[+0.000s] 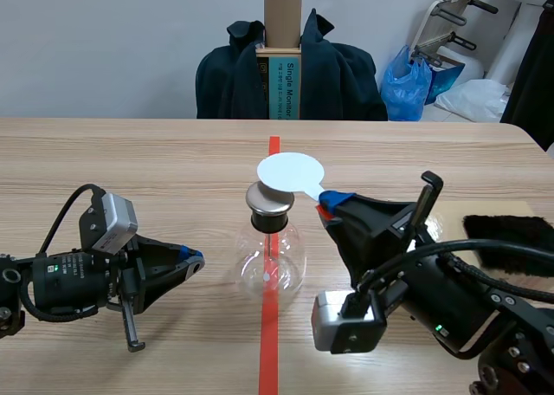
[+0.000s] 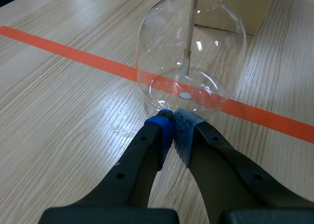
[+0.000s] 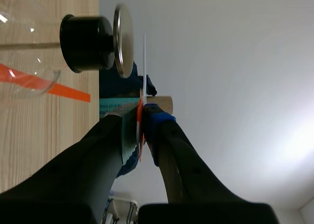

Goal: Do the electroscope experiment.
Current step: 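Move the plate toward and away from the electroscope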

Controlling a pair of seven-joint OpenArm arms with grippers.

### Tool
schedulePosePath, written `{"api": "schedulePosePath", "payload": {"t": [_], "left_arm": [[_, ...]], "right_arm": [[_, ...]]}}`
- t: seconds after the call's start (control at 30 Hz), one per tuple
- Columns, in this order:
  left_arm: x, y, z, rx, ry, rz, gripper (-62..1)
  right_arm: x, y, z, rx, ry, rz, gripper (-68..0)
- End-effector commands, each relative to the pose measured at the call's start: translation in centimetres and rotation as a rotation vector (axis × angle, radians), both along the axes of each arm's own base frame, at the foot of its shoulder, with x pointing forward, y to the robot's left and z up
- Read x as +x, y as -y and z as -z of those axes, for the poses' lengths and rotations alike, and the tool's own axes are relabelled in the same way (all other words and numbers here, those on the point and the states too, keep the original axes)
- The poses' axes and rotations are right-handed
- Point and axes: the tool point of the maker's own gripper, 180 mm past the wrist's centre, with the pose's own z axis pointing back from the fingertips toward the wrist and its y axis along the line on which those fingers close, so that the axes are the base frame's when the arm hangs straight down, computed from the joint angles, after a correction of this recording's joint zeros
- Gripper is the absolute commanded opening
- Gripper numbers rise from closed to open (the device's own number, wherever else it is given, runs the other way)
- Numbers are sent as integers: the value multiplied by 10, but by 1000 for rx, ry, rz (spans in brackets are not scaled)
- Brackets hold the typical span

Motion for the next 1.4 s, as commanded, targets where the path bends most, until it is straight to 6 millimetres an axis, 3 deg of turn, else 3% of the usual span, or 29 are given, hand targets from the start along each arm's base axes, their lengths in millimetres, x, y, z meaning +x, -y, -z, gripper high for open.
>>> {"api": "schedulePosePath", "payload": {"t": [0.0,0.4,0.8,1.1,1.37], "left_arm": [[4,5,-10,-28,28,5,-578],[4,5,-10,-28,28,5,-578],[4,5,-10,-28,28,5,-578],[4,5,-10,-28,28,5,-578],[4,5,-10,-28,28,5,-577]], "right_arm": [[3,1,-9,2,38,-11,-669],[-9,-9,-9,1,42,-98,-669],[-8,-9,-9,1,41,-94,-669],[13,10,-9,4,38,60,-668],[30,31,-22,23,102,214,-668]]}}
